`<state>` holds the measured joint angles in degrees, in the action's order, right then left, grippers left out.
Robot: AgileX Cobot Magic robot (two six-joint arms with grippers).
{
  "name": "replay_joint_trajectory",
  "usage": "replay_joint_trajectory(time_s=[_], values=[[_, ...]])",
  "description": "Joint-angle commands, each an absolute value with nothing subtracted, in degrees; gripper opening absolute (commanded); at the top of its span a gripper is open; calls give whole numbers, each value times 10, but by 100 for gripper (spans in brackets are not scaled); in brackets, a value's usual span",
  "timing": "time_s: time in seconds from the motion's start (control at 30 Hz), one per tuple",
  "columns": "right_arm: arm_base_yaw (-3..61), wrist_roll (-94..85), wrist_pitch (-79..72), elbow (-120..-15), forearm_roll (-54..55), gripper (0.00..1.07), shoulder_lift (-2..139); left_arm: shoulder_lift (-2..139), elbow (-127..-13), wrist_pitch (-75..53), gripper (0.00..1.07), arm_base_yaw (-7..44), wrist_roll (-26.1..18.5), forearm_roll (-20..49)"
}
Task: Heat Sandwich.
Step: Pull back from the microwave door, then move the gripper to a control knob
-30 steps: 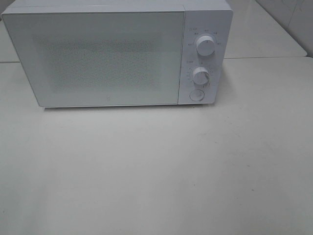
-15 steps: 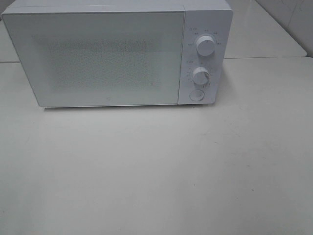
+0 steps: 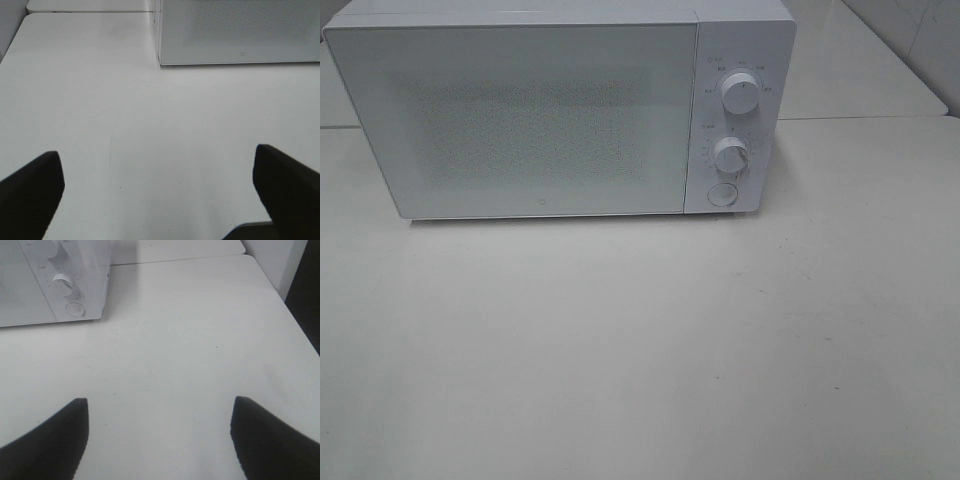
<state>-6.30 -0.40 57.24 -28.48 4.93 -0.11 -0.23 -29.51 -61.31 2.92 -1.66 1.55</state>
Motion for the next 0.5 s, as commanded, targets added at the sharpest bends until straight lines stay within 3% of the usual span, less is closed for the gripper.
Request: replay_joint_trajectory(time_s=[0.03,0.5], values=[[-65,-5,565,-284,78,76,-13,-17,-295,-612,97,27,-11,19],[-65,-7,563,-284,85,76,-6,-17,-295,-612,97,27,-11,19]])
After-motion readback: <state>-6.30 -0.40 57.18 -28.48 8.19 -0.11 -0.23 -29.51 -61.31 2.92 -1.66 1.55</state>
